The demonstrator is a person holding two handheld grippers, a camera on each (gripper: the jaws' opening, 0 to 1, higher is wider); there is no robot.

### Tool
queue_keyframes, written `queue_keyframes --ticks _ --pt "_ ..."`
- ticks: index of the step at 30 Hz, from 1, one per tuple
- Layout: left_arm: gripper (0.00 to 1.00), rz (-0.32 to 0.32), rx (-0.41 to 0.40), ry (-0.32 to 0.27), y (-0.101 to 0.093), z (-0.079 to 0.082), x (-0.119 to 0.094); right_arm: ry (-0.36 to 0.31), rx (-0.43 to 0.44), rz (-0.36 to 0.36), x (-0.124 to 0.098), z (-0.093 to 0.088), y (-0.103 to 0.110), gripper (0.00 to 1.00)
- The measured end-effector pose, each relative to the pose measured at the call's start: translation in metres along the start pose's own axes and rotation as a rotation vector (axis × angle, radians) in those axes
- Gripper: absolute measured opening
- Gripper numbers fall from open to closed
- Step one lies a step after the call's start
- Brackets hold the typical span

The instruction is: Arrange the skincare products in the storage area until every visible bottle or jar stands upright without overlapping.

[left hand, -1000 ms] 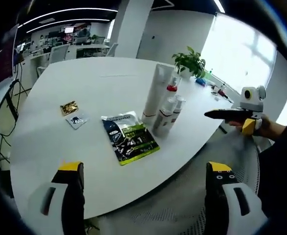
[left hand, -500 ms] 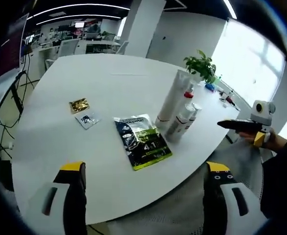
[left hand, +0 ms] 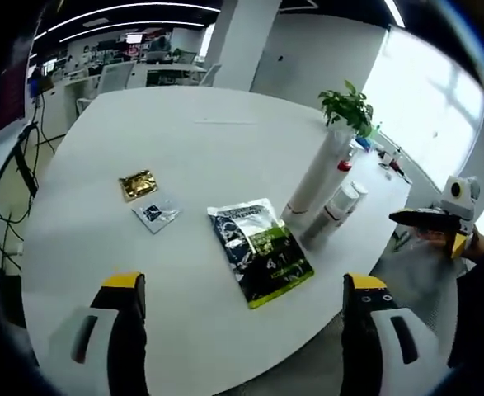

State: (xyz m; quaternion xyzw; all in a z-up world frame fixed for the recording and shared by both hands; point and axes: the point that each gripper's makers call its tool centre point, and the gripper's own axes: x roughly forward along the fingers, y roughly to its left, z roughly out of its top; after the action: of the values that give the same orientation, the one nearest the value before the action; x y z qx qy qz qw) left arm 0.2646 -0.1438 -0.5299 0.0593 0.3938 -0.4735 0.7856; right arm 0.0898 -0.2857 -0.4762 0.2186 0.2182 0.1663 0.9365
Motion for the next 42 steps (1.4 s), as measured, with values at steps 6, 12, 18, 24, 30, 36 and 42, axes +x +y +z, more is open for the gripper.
queue_keyframes --ticks 6,12,18,24,30,36,42 --pt "0.92 0.009 0.012 0.035 0.011 0.002 0.011 -0.006 0.018 -0.006 0.000 0.001 0.001 0.95" --pt "0.90 0.038 -0.033 0.063 0.025 0.007 0.024 -0.016 0.029 -0.018 0.000 0.003 0.001 0.95" --pt "0.91 0.049 -0.034 0.090 0.033 0.012 0.037 -0.033 0.046 -0.035 -0.002 0.005 -0.003 0.94" --pt "0.90 0.076 -0.011 0.134 0.046 0.016 0.048 -0.047 0.055 -0.049 -0.003 0.006 -0.006 0.94" --pt "0.82 0.165 -0.140 0.147 0.062 0.021 0.058 -0.059 0.064 -0.059 -0.004 0.008 -0.009 0.93" --pt "0.77 0.228 -0.228 0.174 0.079 0.026 0.072 -0.066 0.076 -0.068 -0.005 0.008 -0.012 0.92" --pt "0.72 0.275 -0.237 0.173 0.086 0.035 0.084 -0.068 0.091 -0.074 -0.005 0.008 -0.014 0.91"
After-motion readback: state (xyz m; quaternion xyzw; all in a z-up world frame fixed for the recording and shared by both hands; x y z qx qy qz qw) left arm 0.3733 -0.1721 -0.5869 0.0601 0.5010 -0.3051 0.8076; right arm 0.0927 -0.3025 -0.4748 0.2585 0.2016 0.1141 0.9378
